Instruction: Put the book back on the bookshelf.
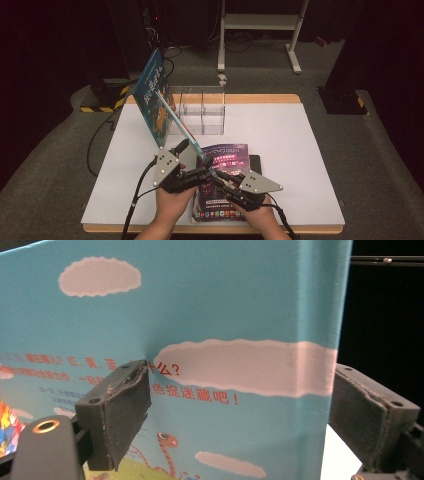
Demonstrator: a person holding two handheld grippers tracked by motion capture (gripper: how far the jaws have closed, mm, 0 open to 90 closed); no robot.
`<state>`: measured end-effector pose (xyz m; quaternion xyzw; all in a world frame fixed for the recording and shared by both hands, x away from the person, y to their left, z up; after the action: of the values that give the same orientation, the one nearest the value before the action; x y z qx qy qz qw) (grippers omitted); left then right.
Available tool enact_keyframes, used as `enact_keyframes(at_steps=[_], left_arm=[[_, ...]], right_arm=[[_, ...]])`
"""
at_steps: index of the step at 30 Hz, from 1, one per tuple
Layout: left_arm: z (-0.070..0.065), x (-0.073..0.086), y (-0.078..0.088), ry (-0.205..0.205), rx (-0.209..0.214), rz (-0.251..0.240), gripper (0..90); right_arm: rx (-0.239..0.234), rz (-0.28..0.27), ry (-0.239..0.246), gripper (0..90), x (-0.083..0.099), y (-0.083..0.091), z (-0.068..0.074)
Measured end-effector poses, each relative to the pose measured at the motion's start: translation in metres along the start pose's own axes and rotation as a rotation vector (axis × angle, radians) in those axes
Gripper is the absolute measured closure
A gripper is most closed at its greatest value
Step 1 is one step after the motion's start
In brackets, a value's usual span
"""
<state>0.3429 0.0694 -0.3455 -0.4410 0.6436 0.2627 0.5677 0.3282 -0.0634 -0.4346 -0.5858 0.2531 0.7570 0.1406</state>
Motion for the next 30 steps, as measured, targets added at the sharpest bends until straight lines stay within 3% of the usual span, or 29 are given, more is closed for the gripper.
enact_keyframes(at_steps=[4,8,11,22,27,30], left_arm=[[0.004,0.001,0.001,0.001,-0.002,0.014,16.3],[0.009,0.004,0.008,0.002,0.038,0.054,17.9],[0.011,0.005,0.017,-0.033,0.061,0.091,21.4],[0.022,0.005,0.037,-0.051,0.078,0.12,25.3],[0.025,0.005,0.041,-0.048,0.085,0.12,25.9],[0.026,0.006,0.042,-0.064,0.102,0.133,27.9]], right_arm=[[-0.028,0.013,0.007,74.3,0.003,-0.005,0.007],[-0.06,0.032,0.006,73.1,0.007,-0.011,0.015],[-0.089,0.056,0.003,71.1,0.01,-0.019,0.022],[-0.123,0.114,0.019,68.0,0.014,-0.034,0.036],[-0.151,0.112,0.001,65.9,0.013,-0.031,0.037],[-0.186,0.069,-0.04,63.9,0.009,-0.016,0.034]])
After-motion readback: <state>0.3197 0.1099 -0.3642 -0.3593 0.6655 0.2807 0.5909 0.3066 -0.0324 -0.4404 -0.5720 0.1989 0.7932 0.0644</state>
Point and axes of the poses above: each handheld gripper's, and its own axes: y roughly backward along the jaws, x roughly out of its underside, z roughly to its left, the point moved 5 cm from there along -y, roughly forward along the jaws, and after that the axes turned 12 degrees about -y, right-handed, at the moved point
